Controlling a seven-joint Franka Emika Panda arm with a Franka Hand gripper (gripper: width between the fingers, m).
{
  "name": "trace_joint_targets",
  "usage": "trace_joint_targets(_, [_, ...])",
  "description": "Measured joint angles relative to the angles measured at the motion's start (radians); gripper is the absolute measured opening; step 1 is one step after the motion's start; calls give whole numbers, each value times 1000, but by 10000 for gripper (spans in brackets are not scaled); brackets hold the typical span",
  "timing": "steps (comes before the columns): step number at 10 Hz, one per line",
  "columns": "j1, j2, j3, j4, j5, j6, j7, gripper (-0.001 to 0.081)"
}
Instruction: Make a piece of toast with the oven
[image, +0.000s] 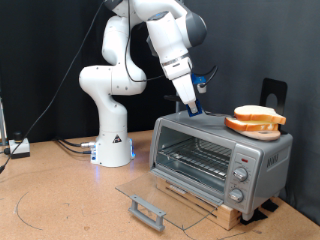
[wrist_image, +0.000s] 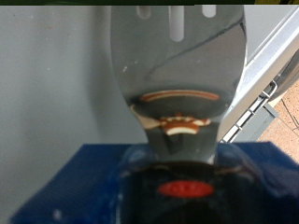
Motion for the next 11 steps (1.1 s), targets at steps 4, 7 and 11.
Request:
trace_joint_targets(4, [0,1,7,4,10,16,0,396])
trace_joint_targets(7, [-1,8,46,10,29,43,17,396])
trace_joint_targets(11, [-1,11,89,17,59,60,37,396])
